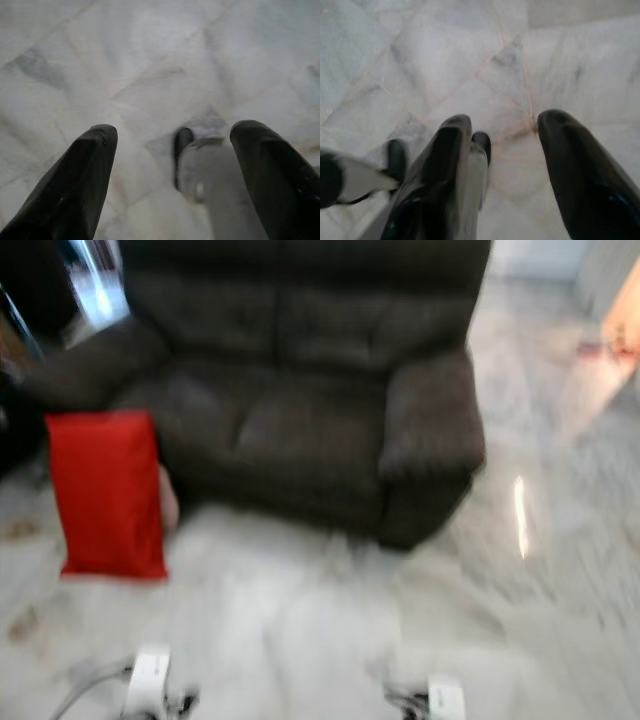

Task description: Move the pillow to the sofa from floor

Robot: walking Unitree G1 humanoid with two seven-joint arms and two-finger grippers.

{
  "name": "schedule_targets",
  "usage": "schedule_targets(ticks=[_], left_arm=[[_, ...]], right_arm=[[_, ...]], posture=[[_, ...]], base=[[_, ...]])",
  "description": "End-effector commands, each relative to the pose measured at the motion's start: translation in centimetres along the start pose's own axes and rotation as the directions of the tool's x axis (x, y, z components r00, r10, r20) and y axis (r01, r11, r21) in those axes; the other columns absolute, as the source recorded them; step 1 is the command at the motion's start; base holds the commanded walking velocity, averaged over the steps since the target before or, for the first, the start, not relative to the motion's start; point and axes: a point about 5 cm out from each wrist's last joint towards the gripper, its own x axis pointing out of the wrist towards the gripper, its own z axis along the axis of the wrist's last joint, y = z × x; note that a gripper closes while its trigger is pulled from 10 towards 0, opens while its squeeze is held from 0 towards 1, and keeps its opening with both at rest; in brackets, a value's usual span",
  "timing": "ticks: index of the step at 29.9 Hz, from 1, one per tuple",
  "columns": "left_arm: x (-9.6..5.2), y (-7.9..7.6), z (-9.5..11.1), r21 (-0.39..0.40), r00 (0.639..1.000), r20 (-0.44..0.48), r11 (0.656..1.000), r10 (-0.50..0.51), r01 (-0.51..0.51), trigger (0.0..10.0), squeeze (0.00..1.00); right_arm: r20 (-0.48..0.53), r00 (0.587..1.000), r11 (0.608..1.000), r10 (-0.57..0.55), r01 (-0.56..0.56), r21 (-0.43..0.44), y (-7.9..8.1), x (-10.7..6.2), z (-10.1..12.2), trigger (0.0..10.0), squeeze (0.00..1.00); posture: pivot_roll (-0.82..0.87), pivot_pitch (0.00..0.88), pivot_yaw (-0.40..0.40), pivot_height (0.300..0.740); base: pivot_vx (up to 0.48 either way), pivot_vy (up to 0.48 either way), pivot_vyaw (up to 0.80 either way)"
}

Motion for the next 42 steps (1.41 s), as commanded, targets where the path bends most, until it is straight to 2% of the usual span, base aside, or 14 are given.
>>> schedule_targets(ticks=[1, 8, 38, 42], left_arm=[[-0.15, 0.72, -0.58, 0.004, 1.000, -0.021, 1.000, 0.018, -0.018, 10.0, 0.00], [-0.15, 0.65, -0.59, 0.003, 1.000, -0.020, 1.000, 0.017, -0.017, 10.0, 0.00], [-0.16, 0.71, -0.65, -0.002, 1.000, -0.021, 1.000, 0.021, -0.021, 10.0, 0.00], [-0.16, 0.73, -0.62, -0.005, 1.000, -0.017, 1.000, 0.025, -0.025, 10.0, 0.00]], right_arm=[[0.003, 1.000, 1.000, 0.008, -0.008, 0.007, 0.48, 0.10, 0.10, 10.0, 0.00], [-0.010, 1.000, 1.000, 0.007, -0.007, 0.007, 0.41, 0.10, -0.01, 10.0, 0.00], [0.006, 1.000, 1.000, 0.022, -0.022, 0.007, 0.59, 0.11, 0.13, 10.0, 0.00], [0.007, 1.000, 1.000, 0.025, -0.025, 0.009, 0.61, 0.11, 0.14, 10.0, 0.00]], posture=[[0.08, 0.059, -0.028, 0.740], [0.08, 0.060, -0.030, 0.740], [0.09, 0.060, -0.029, 0.740], [0.09, 0.061, -0.029, 0.740]], base=[[0.000, 0.480, 0.00], [0.000, 0.480, -0.57], [0.000, 0.480, 0.00], [0.000, 0.000, 0.00]])
